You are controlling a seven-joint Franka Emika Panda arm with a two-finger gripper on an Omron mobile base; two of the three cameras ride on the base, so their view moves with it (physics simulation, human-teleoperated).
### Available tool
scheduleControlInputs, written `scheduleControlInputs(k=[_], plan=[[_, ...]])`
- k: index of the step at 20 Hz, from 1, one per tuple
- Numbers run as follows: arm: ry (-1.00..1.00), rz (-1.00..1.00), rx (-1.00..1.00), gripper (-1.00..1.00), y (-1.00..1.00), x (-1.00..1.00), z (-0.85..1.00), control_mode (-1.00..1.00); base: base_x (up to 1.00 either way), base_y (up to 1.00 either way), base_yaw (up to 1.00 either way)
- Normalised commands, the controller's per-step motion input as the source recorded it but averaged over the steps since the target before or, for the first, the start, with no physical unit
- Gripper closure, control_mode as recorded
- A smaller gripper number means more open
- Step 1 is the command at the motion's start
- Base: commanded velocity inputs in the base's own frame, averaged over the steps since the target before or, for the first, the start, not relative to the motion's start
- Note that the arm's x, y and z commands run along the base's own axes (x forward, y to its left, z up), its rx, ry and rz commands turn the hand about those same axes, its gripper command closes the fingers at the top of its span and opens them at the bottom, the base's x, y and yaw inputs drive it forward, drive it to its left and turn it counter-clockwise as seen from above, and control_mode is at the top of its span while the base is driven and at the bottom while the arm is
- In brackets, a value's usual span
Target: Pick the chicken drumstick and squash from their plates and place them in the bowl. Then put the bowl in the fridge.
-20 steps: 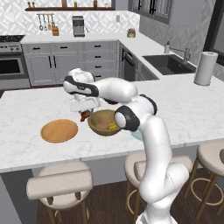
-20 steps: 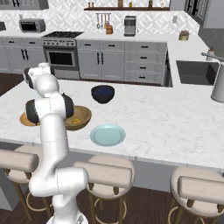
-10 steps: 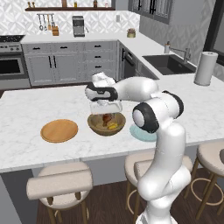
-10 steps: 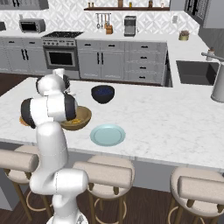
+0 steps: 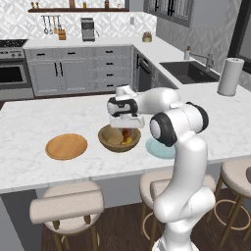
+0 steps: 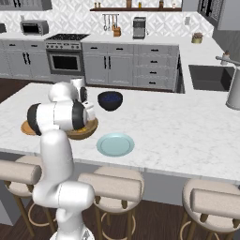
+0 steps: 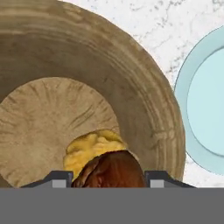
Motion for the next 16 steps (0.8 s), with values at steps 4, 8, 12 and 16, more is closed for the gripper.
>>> scheduleControlInputs(k=[4,8,12,16], plan=[[0.00,-0.01,0.08,1.00,0.11,0.62,-0.18,-1.00,0.00,0.00,0.00],[0.00,-0.02,0.04,1.00,0.22,0.44,-0.25,-1.00,0.00,0.00,0.00],[0.00,-0.03,0.02,1.00,0.35,0.22,-0.31,-1.00,0.00,0.00,0.00],[0.00,-0.05,0.00,1.00,0.36,0.13,-0.37,-1.00,0.00,0.00,0.00]])
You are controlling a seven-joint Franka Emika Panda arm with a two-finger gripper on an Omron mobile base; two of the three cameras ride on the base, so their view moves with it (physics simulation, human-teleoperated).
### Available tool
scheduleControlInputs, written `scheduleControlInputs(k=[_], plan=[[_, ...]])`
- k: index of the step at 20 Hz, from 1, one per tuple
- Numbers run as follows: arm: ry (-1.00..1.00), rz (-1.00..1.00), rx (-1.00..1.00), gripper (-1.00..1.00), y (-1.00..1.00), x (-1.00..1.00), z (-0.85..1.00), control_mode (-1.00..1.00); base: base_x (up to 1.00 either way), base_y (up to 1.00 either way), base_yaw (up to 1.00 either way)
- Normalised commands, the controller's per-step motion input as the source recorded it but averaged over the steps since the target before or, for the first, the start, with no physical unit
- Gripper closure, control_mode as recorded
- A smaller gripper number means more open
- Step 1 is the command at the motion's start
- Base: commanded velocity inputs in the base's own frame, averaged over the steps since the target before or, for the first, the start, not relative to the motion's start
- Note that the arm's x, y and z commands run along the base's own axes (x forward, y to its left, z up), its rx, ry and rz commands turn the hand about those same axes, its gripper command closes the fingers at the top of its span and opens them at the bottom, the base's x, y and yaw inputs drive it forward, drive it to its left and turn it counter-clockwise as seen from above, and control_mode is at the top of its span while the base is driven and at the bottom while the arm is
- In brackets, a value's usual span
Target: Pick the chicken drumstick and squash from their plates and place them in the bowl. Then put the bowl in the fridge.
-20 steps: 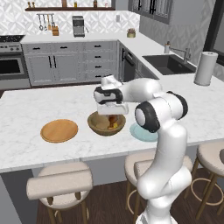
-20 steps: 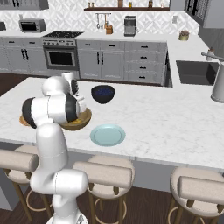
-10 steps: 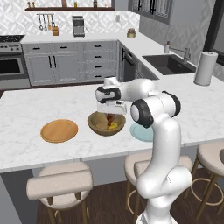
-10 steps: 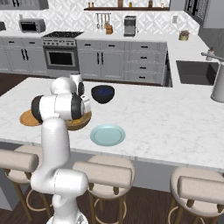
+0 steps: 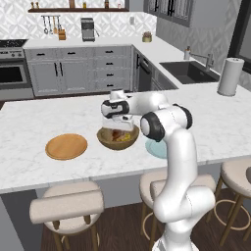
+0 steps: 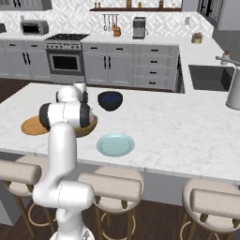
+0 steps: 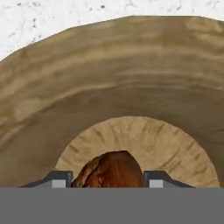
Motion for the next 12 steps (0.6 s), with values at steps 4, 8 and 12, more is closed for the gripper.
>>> scheduleControlInputs(k=[4,8,12], plan=[[0.00,-0.04,0.00,-1.00,0.03,0.17,-0.26,-1.00,0.00,0.00,0.00],[0.00,0.00,0.00,-1.00,0.00,-0.03,-0.07,-1.00,0.00,0.00,0.00],[0.00,0.00,0.00,-1.00,0.00,-0.33,-0.03,-1.00,0.00,0.00,0.00]])
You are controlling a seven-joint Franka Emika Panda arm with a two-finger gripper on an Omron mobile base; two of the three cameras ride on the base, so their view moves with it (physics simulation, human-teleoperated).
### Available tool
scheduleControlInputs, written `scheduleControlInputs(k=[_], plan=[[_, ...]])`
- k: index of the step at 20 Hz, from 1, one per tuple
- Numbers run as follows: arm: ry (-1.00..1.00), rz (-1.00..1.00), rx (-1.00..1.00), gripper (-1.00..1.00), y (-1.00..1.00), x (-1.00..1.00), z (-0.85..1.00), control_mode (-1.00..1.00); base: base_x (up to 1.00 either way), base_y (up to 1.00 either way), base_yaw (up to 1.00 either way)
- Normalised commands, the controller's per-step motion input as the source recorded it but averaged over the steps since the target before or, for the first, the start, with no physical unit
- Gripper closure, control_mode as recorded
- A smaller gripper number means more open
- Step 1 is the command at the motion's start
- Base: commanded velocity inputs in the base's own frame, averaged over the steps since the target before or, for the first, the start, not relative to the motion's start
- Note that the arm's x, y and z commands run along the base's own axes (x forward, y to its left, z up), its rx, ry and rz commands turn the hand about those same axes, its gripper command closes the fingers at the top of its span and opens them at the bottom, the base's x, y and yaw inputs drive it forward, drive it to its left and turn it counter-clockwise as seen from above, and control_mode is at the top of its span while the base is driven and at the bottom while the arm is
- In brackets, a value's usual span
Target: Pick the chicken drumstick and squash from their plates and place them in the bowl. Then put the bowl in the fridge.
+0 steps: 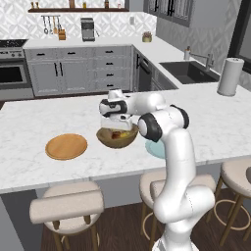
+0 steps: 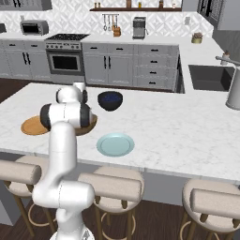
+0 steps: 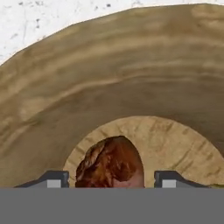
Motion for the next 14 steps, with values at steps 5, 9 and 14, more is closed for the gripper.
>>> scheduleControlInputs(k=[5,9,14], plan=[[0.00,0.00,0.03,-1.00,0.00,-0.36,0.00,-1.00,0.00,0.00,0.00],[-0.03,0.00,0.05,-1.00,-0.02,-0.49,0.32,-1.00,0.00,0.00,0.00],[-0.10,0.05,0.06,-1.00,-0.20,-1.00,0.38,-1.00,0.00,0.00,0.00]])
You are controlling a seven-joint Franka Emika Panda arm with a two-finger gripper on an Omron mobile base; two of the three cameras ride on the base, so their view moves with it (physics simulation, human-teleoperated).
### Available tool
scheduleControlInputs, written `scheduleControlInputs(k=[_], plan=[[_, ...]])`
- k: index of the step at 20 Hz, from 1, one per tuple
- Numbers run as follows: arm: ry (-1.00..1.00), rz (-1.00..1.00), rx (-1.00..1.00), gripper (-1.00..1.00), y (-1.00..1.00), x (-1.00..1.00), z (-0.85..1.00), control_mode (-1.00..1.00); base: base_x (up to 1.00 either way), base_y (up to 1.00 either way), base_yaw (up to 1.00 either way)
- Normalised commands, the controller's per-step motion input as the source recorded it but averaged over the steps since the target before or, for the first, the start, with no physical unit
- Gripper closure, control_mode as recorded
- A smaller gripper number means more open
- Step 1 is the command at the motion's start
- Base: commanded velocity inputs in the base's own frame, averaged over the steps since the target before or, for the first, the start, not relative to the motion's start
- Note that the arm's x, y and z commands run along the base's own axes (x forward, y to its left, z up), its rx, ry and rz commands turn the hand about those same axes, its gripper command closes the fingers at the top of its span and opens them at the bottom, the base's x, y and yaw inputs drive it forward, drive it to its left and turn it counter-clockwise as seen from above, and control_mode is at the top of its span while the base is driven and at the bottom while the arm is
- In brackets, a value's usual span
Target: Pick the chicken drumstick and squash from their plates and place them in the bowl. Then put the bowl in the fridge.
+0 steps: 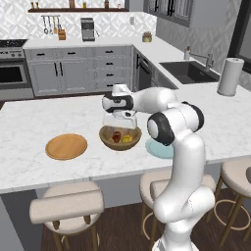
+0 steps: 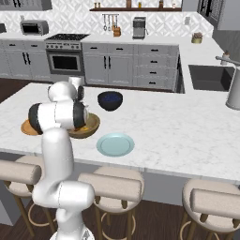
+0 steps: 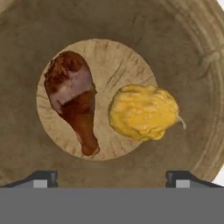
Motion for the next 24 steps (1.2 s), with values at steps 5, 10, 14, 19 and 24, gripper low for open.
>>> scheduleControlInputs(k=[5,10,14,19,24], plan=[[-0.11,0.24,0.07,-1.00,-0.17,-1.00,0.24,-1.00,0.00,0.00,0.00],[-0.06,0.42,0.06,-1.00,0.00,-0.82,0.20,-1.00,0.00,0.00,0.00],[-0.01,0.47,0.06,-1.00,0.00,-0.19,0.36,-1.00,0.00,0.00,0.00],[0.00,0.47,0.05,-1.00,0.00,0.07,0.15,-1.00,0.00,0.00,0.00],[0.08,0.36,0.00,-1.00,0.10,0.18,0.07,-1.00,0.00,0.00,0.00]])
